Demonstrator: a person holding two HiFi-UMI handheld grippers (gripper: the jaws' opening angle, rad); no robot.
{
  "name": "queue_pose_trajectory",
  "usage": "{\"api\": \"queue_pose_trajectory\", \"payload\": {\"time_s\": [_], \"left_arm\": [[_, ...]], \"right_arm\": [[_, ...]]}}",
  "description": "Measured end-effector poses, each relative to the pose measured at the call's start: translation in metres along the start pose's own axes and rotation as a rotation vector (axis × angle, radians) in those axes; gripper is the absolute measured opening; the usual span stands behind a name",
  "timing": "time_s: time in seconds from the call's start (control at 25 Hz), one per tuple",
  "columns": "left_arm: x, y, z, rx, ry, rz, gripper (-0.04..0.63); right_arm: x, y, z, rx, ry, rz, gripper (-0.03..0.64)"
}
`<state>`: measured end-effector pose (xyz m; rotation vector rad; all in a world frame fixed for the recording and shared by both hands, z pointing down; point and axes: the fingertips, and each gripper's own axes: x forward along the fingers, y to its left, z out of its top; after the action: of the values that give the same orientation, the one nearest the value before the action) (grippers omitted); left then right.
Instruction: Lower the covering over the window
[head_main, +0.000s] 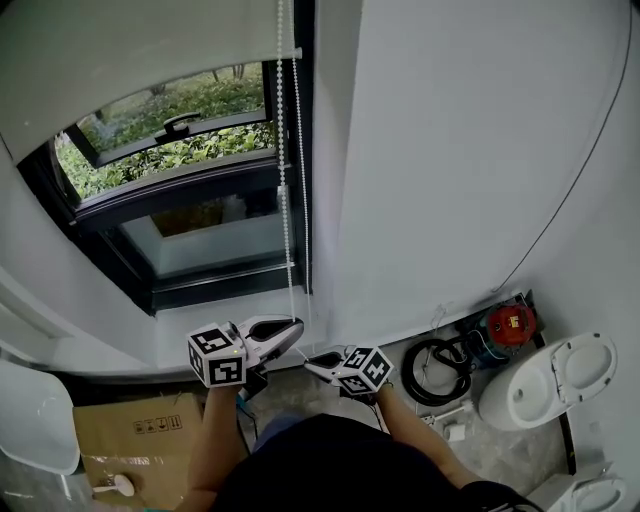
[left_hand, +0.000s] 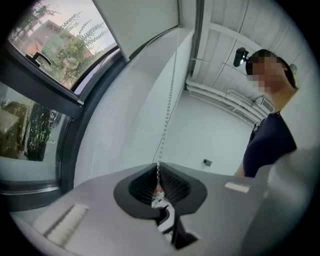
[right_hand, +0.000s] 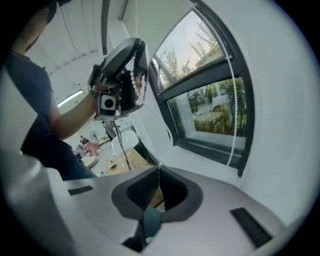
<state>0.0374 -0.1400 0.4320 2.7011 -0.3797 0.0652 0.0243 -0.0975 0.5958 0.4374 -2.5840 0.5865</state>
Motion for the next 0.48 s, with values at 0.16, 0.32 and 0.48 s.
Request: {"api": "queue_pose_trajectory", "payload": {"time_s": [0.16,0.32,0.48], "left_arm": [[0.005,0.0,-0.03,-0.052,0.052,-0.004,0.023],[0.011,0.002,-0.038,-0.096,0.036,-0.022,0.023],[0.015,0.009,-0.059,-0.134,0.072,-0.002,0.023]], "right_arm": [[-0.005,0.002,0.003,-0.021,-0.003,-0.001,0.014],[-0.017,-0.003,0.012,-0.043,-0.047,-0.029,0.014],[-0.028,-0.007,0.026,-0.062,-0.101,-0.061,0.014]]}}
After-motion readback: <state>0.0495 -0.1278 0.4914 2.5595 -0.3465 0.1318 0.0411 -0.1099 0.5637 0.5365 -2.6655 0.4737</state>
